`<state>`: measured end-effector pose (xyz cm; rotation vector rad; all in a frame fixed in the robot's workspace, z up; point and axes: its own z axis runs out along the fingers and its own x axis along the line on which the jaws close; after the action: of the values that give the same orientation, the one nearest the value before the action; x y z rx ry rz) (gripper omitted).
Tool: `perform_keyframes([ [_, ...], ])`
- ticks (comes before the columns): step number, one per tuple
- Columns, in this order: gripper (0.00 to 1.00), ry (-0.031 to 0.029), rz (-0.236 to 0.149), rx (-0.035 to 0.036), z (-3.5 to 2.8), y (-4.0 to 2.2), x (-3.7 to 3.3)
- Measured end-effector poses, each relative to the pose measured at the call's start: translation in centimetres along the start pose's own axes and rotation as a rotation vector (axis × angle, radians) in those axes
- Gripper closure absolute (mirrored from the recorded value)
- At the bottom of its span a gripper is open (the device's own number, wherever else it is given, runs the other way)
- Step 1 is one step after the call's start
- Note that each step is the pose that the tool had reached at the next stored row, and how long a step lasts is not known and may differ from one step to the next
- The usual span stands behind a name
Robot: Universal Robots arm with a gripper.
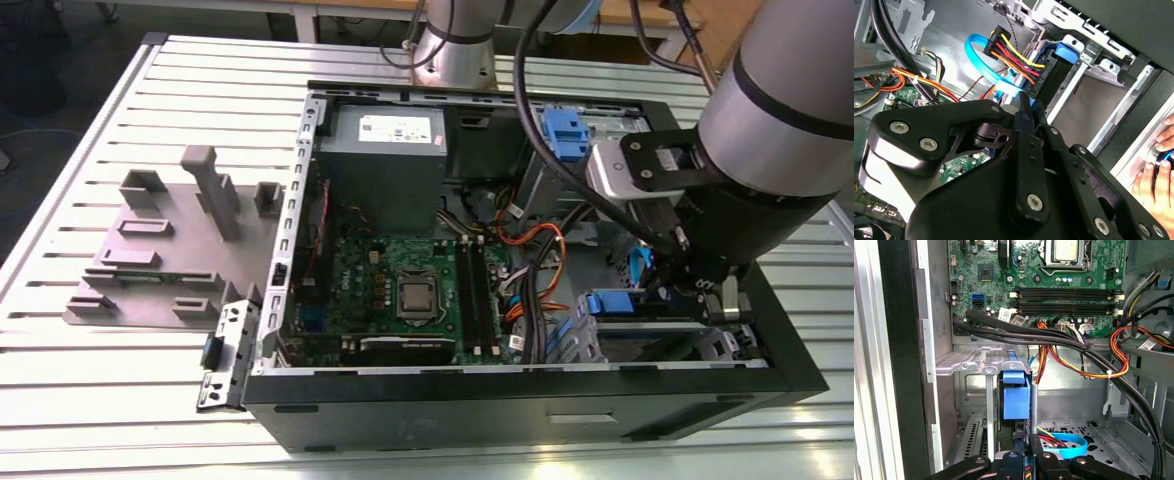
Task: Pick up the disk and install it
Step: 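Insert the second disk wire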
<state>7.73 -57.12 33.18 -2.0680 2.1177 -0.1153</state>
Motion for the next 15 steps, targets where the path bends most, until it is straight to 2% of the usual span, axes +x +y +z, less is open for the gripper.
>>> perform_keyframes([
  [15, 0.84, -0.0029, 0.000, 0.0000, 0.27, 0.04, 0.19],
])
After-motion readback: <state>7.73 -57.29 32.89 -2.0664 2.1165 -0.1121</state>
